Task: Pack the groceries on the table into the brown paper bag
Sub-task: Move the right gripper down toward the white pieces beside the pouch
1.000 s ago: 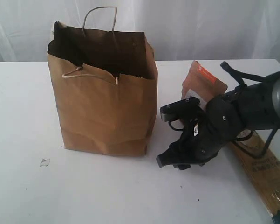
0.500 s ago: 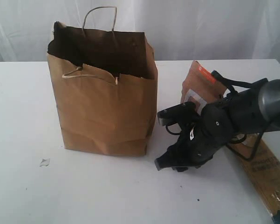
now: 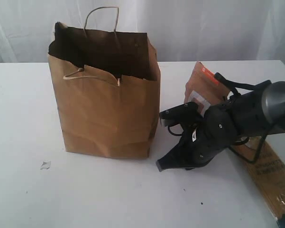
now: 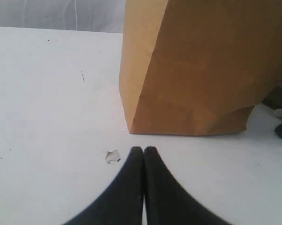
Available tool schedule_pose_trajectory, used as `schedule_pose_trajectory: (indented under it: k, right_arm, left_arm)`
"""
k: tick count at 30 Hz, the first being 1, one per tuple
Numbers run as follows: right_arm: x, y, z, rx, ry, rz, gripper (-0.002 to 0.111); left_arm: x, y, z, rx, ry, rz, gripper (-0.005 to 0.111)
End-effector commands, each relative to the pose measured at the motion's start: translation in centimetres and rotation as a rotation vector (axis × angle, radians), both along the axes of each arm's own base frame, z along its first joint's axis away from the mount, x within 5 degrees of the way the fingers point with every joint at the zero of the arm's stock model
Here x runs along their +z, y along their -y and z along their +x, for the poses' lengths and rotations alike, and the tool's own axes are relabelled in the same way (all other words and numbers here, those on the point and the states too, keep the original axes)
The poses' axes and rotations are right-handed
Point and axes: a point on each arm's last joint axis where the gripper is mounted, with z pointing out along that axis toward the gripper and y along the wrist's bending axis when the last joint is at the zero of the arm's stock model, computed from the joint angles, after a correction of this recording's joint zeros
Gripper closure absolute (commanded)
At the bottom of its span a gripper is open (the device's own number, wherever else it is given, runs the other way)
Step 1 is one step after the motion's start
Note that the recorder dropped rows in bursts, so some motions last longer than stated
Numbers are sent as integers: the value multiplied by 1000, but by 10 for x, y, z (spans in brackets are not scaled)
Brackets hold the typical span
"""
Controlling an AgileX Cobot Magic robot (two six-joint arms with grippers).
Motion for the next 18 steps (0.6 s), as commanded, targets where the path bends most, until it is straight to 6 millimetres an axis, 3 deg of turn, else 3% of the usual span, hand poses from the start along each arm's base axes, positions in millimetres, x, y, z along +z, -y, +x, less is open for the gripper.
schedule_pose_trajectory:
  k: [1, 18]
  right_arm:
    - [8, 3, 1, 9, 19, -2, 106]
    - [42, 8, -6, 22, 68, 10, 106]
  left_arm:
    - [0, 0, 0, 1, 2, -11, 107]
    - [0, 0, 0, 1, 2, -11, 107]
